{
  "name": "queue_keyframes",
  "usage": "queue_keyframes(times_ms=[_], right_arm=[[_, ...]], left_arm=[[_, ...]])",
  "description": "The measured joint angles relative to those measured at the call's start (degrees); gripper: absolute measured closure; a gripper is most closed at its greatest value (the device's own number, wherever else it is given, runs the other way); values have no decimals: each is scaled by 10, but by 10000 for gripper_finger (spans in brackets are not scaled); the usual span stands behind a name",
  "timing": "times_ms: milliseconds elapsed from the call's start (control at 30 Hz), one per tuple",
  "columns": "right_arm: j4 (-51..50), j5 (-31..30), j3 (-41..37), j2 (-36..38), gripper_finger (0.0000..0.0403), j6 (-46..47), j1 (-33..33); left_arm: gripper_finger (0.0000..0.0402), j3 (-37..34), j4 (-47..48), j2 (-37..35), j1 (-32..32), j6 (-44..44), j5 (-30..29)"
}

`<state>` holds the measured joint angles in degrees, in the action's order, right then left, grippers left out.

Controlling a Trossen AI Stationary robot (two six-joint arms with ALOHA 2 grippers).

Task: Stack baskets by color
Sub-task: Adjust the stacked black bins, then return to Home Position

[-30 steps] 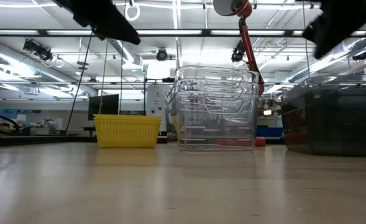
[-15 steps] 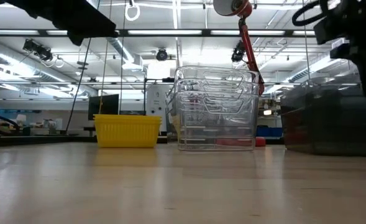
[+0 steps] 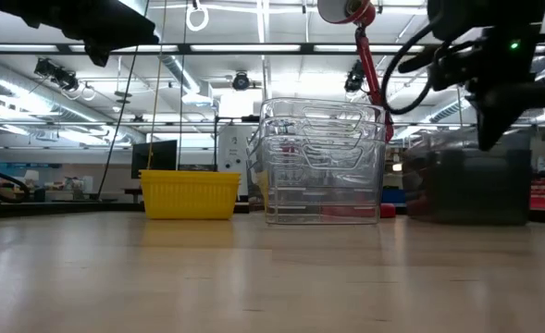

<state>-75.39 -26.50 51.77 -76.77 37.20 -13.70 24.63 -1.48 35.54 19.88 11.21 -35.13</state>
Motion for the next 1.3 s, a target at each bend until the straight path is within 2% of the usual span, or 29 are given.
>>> queue_keyframes(times_ms=[167,333,433,533,733,967,1133,1300], right_arm=[[1,-31,0,6,400,-29,46],[18,-46,0,42,400,-40,37],[93,-50,0,90,399,-69,4],[209,-50,-14,142,399,-109,-14],[413,7,-111,243,400,-180,-6],[590,80,-235,354,400,-215,9],[644,88,-294,433,400,-233,9],[672,82,-343,511,400,-247,11]], left_arm=[[285,0,15,-17,1,0,0],[285,0,35,-20,14,2,0],[285,0,50,-19,24,6,-6],[285,-2,64,-18,31,17,-21],[285,-45,48,-32,35,35,-28],[285,-48,55,-111,35,-8,-32],[285,-51,98,-177,35,-11,-53],[285,-90,98,-236,35,-10,-68]])
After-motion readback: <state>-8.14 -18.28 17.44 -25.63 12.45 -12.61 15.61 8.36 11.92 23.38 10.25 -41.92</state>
